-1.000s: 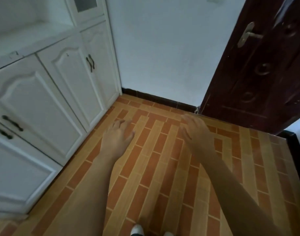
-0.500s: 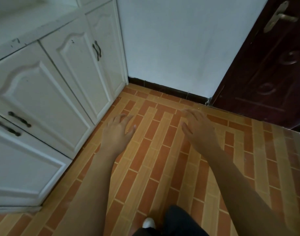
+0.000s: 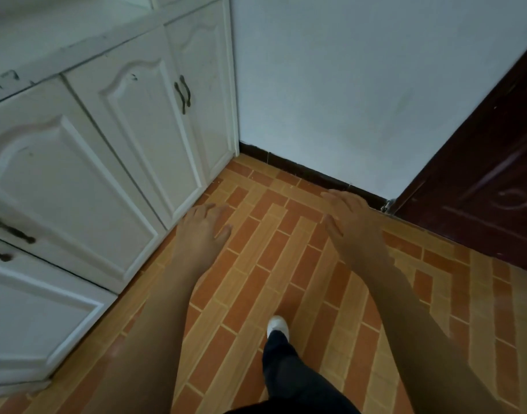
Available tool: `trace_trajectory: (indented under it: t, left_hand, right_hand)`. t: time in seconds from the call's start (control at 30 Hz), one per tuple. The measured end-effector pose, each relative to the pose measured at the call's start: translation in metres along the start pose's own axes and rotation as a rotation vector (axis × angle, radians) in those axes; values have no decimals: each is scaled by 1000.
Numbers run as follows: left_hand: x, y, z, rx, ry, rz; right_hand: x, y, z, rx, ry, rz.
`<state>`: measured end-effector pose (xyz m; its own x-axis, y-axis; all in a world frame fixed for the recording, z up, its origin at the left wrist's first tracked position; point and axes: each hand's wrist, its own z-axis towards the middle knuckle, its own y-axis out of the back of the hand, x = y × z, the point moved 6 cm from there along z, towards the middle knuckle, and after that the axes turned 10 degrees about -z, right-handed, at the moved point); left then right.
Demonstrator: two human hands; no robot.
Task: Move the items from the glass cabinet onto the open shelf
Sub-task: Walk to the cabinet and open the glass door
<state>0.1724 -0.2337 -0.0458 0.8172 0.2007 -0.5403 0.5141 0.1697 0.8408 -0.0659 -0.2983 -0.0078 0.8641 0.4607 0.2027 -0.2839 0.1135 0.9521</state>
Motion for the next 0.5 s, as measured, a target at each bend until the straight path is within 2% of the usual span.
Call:
trace_trajectory:
  t: [0.23, 0.5]
  left_hand:
    - [-9, 0, 105, -41, 62, -8]
    - [14, 6, 187, -87, 125, 6]
  right_hand:
    - [-32, -17, 122, 1, 27, 54]
    - [-32, -52, 220, 80, 118, 103]
